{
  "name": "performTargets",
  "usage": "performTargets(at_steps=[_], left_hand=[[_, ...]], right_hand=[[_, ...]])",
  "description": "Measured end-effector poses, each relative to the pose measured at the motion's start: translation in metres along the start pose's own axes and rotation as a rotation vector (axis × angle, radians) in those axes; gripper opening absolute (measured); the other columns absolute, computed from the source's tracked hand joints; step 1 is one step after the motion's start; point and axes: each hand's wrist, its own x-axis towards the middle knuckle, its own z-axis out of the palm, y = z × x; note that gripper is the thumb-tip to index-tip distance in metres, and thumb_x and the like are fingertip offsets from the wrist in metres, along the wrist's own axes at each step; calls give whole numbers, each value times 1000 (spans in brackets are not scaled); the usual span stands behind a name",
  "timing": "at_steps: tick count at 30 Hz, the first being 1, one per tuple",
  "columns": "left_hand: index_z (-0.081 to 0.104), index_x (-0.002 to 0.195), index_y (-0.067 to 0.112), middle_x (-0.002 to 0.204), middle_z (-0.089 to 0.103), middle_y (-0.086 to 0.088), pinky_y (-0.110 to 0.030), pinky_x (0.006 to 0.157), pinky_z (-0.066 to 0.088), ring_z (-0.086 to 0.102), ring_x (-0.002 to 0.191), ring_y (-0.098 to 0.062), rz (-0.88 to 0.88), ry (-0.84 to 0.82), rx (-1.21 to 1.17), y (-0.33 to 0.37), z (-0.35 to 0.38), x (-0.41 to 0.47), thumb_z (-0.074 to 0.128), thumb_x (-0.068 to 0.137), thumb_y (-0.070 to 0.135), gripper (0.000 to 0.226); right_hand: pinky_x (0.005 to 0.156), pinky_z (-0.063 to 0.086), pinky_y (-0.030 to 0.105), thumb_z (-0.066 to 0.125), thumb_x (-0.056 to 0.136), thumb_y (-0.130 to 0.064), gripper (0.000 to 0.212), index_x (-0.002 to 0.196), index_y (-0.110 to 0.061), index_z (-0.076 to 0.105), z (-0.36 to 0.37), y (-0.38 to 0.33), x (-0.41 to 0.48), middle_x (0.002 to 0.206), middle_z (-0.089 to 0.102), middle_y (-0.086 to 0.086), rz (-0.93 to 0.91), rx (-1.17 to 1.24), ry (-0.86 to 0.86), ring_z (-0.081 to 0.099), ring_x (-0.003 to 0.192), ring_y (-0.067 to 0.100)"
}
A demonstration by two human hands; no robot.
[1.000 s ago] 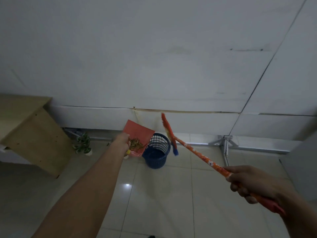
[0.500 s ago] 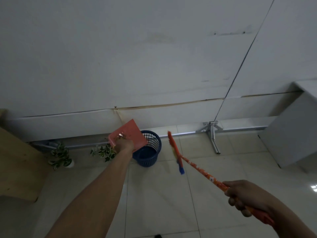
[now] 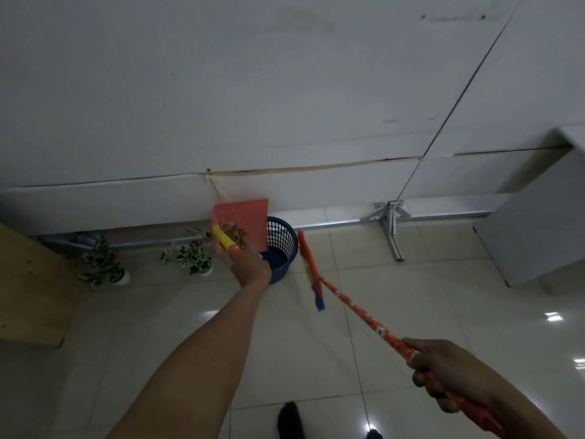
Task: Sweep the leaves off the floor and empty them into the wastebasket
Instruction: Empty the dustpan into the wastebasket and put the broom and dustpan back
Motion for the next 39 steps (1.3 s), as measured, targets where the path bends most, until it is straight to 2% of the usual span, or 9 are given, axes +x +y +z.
performTargets(at_steps=[2, 6, 10, 14, 20, 24, 28, 33, 39], left_hand=[[49, 124, 10, 107, 59, -15, -34, 71, 41, 60, 96, -35, -58, -15, -33, -6, 6, 4, 37, 89, -3, 40], [49, 124, 14, 101, 55, -13, -31, 60, 37, 58, 94, -34, -20, -18, -24, -24, 14, 7, 33, 93, 14, 35], [37, 137, 22, 110, 49, -16, -46, 82, 46, 52, 97, -37, -2, -68, 61, -43, 20, 1, 32, 95, 19, 42], [20, 152, 21, 133, 42, -22, -37, 87, 38, 48, 116, -39, 142, -105, 305, -73, 23, -3, 33, 101, 8, 54], [27, 151, 5, 157, 24, -18, -37, 101, 40, 42, 123, -35, 187, -131, 576, -103, 24, -3, 35, 103, 9, 49], [18, 155, 22, 153, 31, -21, -47, 105, 38, 42, 130, -41, 207, -157, 584, -109, 20, -5, 35, 103, 26, 55], [7, 157, 30, 163, -1, -22, -42, 106, 42, 47, 127, -37, 189, -220, 819, -131, 16, 0, 35, 101, 2, 69], [-13, 155, 34, 148, 32, -23, -44, 96, 49, 59, 109, -35, 75, -230, 793, -134, 12, -7, 46, 97, 2, 88], [-9, 157, 17, 142, 46, -23, -46, 98, 46, 55, 121, -38, -123, -216, 655, -120, 13, 0, 50, 98, 18, 83]], right_hand=[[37, 32, 21, 50, 87, 0, 37, 108, -27, 65, 4, 0, 2, 57, 52, 10, -2, 0, 13, 37, 40, 16], [36, 32, 21, 48, 88, 1, 38, 108, -26, 65, 11, -2, 9, 57, 51, 10, 6, 1, 36, 36, 39, 16], [36, 32, 20, 47, 89, 1, 36, 111, -22, 64, 15, -2, 15, 58, 49, 10, 15, 1, 50, 36, 39, 16], [37, 31, 21, 47, 89, 2, 35, 104, -25, 65, 18, -2, 17, 56, 47, 9, 22, 6, 46, 35, 40, 16], [36, 29, 19, 47, 90, 0, 31, 95, -25, 65, 24, -4, 22, 57, 47, 8, 37, 10, 66, 34, 40, 15], [37, 30, 21, 48, 90, 0, 28, 89, -23, 63, 28, -8, 28, 59, 48, 9, 43, 0, 67, 36, 40, 14], [36, 31, 21, 48, 90, -3, 30, 96, -28, 62, 27, -12, 30, 59, 49, 8, 69, -4, 54, 37, 40, 14], [35, 31, 20, 48, 90, -2, 29, 93, -26, 63, 24, -17, 34, 57, 50, 7, 82, -12, 54, 37, 40, 14], [35, 32, 21, 48, 89, 0, 28, 94, -23, 63, 23, -21, 41, 56, 50, 7, 105, -26, 53, 38, 40, 14]])
